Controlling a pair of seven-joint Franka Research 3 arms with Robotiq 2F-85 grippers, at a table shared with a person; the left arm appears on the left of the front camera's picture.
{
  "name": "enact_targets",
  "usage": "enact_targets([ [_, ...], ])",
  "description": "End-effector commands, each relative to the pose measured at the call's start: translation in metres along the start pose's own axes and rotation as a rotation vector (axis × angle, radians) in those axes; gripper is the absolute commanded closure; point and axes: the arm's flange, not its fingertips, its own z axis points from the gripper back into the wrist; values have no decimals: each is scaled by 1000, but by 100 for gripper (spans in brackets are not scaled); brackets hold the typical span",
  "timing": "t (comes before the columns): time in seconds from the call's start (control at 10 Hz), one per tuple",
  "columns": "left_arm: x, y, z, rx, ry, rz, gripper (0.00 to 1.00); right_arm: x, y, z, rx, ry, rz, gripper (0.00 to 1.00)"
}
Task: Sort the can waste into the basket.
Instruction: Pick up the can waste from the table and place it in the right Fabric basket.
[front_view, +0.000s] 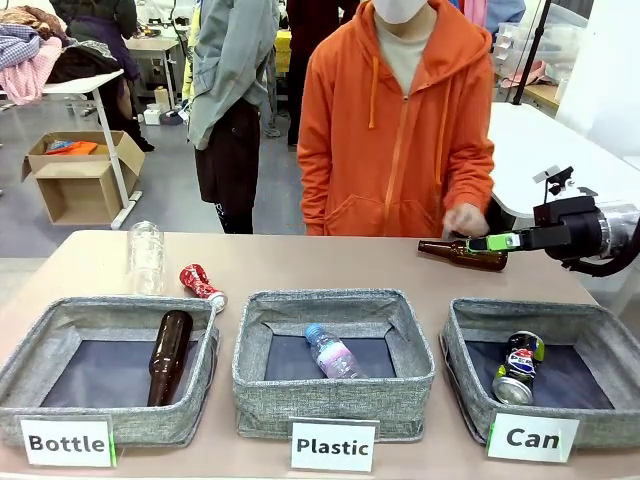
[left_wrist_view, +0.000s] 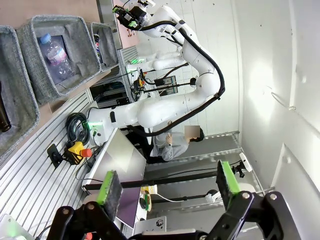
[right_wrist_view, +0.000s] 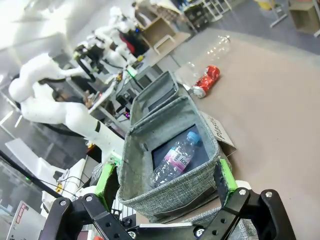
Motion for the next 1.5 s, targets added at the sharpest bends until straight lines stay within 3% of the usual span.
enact_targets([
  [0.0, 2, -4, -1, -19, -4, -8, 0, 0, 2, 0, -15, 12, 8, 0],
  [0.5, 0, 0, 0, 0, 0, 0, 0, 0, 2, 0, -15, 12, 8, 0],
  [0.8, 92, -6, -66, 305, 28, 275, 0, 0, 2, 0, -15, 12, 8, 0],
  [0.9, 125, 0, -85, 402, 1, 381, 0, 0, 2, 0, -15, 12, 8, 0],
  [1.0, 154, 11, -97, 482, -90, 444, 0, 0, 2, 0, -15, 12, 8, 0],
  [1.2, 198, 37, -107, 575, -286, 475, 0, 0, 2, 0, -15, 12, 8, 0],
  [1.3, 203, 39, -98, 522, -345, 451, 0, 0, 2, 0, -15, 12, 8, 0],
  [1.4, 184, 30, -114, 544, -226, 434, 0, 0, 2, 0, -15, 12, 8, 0],
])
